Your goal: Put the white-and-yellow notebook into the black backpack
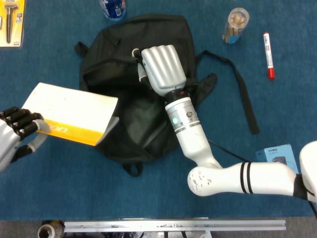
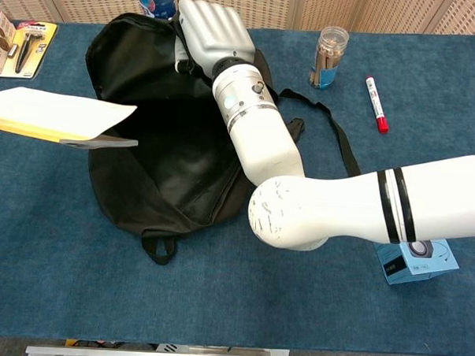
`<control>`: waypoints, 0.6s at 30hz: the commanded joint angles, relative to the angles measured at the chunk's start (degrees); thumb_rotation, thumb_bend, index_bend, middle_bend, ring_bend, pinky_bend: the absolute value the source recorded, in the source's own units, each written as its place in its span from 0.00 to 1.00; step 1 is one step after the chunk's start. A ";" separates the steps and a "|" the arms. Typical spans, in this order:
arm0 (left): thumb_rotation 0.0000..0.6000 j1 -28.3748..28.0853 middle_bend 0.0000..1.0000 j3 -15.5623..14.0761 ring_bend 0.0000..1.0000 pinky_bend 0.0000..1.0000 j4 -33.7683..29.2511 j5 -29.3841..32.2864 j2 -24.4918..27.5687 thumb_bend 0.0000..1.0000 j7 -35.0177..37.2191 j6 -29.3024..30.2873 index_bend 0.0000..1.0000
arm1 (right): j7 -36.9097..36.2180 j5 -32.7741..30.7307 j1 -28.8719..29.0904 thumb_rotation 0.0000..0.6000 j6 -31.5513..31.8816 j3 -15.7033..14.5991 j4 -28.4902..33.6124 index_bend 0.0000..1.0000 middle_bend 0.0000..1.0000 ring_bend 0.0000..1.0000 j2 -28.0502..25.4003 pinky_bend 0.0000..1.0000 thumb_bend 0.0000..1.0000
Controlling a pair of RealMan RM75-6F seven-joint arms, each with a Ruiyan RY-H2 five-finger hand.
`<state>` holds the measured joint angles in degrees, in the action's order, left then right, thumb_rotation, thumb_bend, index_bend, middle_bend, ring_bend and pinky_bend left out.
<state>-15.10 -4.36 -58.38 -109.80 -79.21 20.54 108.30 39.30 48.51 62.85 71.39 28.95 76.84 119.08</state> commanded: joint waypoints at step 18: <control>1.00 -4.41 0.62 -1.51 0.57 0.68 -5.30 -4.57 -0.83 0.35 -1.59 -3.71 0.57 | -4.49 0.53 3.24 1.00 -0.44 4.72 -4.72 0.74 0.65 0.65 3.99 0.83 0.86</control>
<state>-19.18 -5.98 -63.35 -114.13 -79.80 19.01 104.91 35.10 48.91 65.84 71.04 33.42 72.44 122.77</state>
